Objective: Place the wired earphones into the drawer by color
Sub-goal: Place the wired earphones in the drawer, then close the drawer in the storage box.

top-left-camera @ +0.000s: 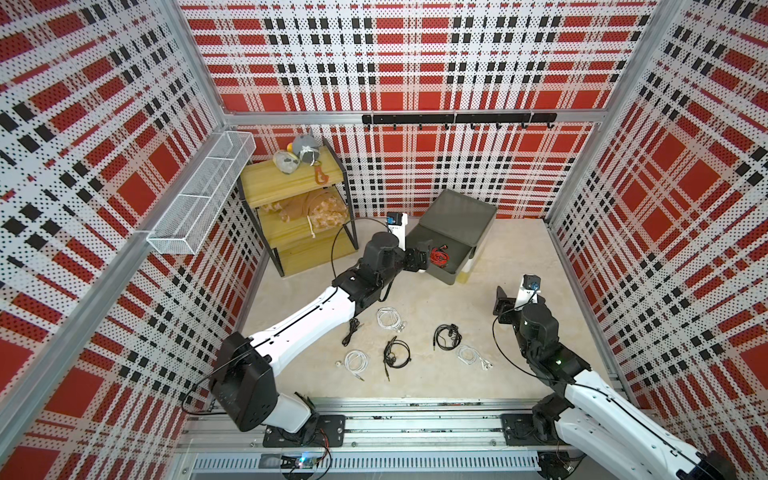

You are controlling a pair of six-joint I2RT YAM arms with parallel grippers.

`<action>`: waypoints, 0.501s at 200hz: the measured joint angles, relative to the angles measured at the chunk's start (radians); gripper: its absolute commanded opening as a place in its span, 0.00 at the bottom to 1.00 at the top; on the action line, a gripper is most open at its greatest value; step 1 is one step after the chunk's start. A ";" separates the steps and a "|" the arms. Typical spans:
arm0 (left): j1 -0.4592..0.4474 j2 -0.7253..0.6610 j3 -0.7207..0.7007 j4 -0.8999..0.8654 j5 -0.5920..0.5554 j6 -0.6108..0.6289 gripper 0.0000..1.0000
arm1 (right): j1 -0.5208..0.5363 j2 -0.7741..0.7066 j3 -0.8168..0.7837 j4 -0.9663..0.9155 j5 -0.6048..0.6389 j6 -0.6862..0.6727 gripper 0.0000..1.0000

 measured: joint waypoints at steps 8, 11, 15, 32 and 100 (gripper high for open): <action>0.010 -0.037 -0.050 0.025 0.007 -0.013 1.00 | -0.008 0.021 0.009 0.000 -0.012 0.005 0.77; 0.013 -0.048 -0.065 0.032 0.011 -0.019 0.99 | -0.010 0.026 0.012 0.000 -0.015 0.005 0.77; 0.018 -0.064 -0.087 0.043 0.017 -0.026 0.99 | -0.014 0.037 0.016 0.000 -0.021 0.008 0.77; 0.040 -0.134 -0.198 0.097 0.042 -0.055 0.99 | -0.029 0.075 0.029 -0.001 -0.041 0.016 0.77; 0.088 -0.248 -0.462 0.233 0.087 -0.155 0.99 | -0.055 0.111 0.017 0.034 -0.090 0.021 0.77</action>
